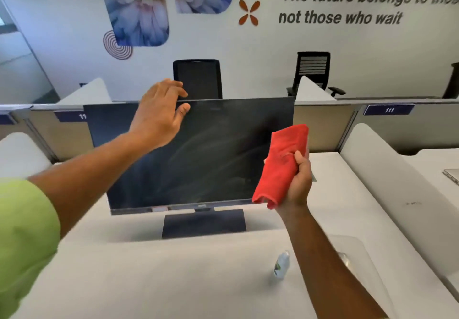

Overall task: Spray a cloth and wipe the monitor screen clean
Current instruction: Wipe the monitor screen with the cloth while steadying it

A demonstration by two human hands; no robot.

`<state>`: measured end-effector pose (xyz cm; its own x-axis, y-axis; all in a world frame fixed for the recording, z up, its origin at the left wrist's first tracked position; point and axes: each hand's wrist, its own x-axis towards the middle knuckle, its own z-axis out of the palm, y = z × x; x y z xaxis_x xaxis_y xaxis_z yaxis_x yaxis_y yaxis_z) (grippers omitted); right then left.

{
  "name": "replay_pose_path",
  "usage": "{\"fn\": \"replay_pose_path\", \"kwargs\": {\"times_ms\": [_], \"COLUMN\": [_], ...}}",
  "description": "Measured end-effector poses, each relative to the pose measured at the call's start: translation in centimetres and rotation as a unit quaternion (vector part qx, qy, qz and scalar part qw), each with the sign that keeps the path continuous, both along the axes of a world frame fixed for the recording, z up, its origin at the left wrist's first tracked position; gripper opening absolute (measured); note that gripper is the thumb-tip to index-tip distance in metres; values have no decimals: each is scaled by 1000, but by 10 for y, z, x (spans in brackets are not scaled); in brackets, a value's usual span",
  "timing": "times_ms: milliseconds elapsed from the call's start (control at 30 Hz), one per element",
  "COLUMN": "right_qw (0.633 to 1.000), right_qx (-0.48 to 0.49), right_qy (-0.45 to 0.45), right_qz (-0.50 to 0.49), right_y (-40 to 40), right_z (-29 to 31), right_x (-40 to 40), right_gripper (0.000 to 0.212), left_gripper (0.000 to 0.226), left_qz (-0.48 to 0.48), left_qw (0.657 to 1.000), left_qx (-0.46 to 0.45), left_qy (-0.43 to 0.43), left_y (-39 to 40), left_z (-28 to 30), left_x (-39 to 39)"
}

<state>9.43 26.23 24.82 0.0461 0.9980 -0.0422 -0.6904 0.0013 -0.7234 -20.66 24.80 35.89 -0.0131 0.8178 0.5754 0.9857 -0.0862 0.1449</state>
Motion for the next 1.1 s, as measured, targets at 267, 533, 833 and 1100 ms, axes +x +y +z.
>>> {"fn": "replay_pose_path", "kwargs": {"times_ms": [267,533,833,1100], "right_qw": [858,635,565,558], "right_qx": [256,264,226,222], "right_qy": [-332,-634,-696,-706], "right_qz": [-297,-354,-380,-376], "right_y": [79,142,155,155], "right_z": [13,-5,-21,-25], "right_x": [-21,-22,-30,-36], "right_gripper": [72,62,69,73], "left_gripper": [64,74,102,95], "left_qz": [-38,-61,-37,-42], "left_qw": [988,992,991,989], "left_qx": [-148,-105,-130,-139], "left_qy": [-20,32,19,24], "left_y": [71,74,78,78], "left_z": [7,-11,-9,-4], "left_x": [-31,-40,-42,-38]}}
